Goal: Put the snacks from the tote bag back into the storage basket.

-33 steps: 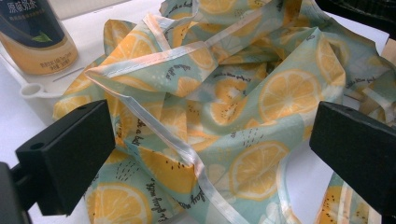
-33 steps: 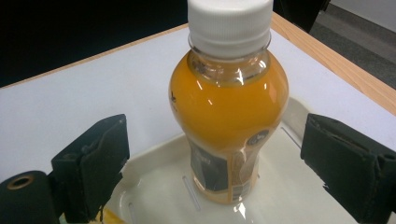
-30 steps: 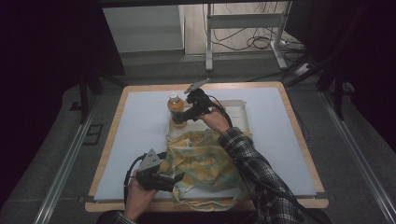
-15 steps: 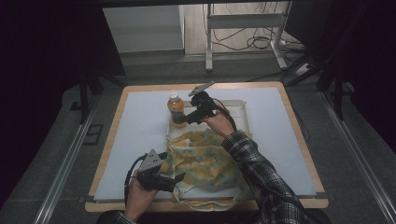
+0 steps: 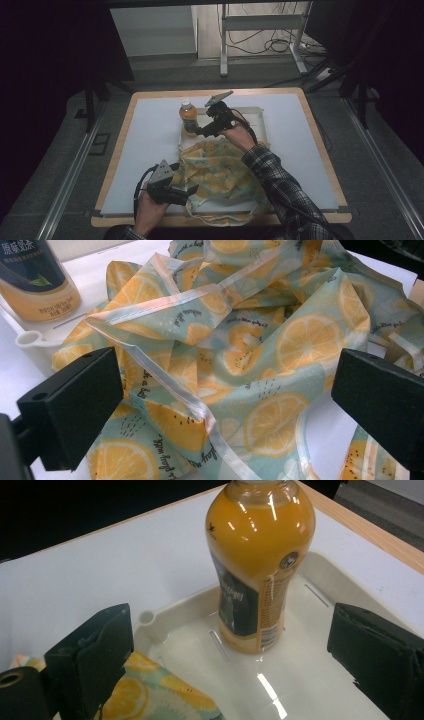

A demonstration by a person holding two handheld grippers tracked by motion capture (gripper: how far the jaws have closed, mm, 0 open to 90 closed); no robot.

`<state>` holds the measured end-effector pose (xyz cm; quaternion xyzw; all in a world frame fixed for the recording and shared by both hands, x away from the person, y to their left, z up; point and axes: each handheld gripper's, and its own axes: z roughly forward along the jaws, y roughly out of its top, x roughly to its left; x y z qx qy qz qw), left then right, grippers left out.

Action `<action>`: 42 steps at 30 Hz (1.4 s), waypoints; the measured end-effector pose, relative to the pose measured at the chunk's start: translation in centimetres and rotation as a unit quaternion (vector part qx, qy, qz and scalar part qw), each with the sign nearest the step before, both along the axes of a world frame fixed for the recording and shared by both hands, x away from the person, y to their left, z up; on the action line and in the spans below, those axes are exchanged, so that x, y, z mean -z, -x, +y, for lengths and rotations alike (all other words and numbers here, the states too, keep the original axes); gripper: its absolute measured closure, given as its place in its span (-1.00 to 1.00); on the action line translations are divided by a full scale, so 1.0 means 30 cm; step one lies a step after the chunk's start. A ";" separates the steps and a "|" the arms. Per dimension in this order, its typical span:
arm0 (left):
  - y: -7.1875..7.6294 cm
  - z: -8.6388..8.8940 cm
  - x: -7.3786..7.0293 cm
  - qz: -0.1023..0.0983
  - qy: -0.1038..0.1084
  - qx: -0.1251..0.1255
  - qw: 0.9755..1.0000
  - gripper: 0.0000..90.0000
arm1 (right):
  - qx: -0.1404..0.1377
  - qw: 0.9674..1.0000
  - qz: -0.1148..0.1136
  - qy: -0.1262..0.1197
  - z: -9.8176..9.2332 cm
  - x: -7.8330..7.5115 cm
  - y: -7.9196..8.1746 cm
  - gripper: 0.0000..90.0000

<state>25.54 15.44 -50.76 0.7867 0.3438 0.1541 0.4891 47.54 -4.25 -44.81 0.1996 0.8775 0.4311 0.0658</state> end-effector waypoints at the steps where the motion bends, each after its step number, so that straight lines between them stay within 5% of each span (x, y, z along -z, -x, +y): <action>1: 0.000 0.000 0.000 0.000 0.000 0.000 1.000 -0.99 | -0.001 1.000 0.000 0.001 -0.002 0.000 0.004 -0.90; 42: -0.002 0.000 0.003 0.001 -0.004 -0.001 1.000 -0.99 | 0.001 1.000 0.012 -0.003 -0.132 -0.011 0.135 -1.00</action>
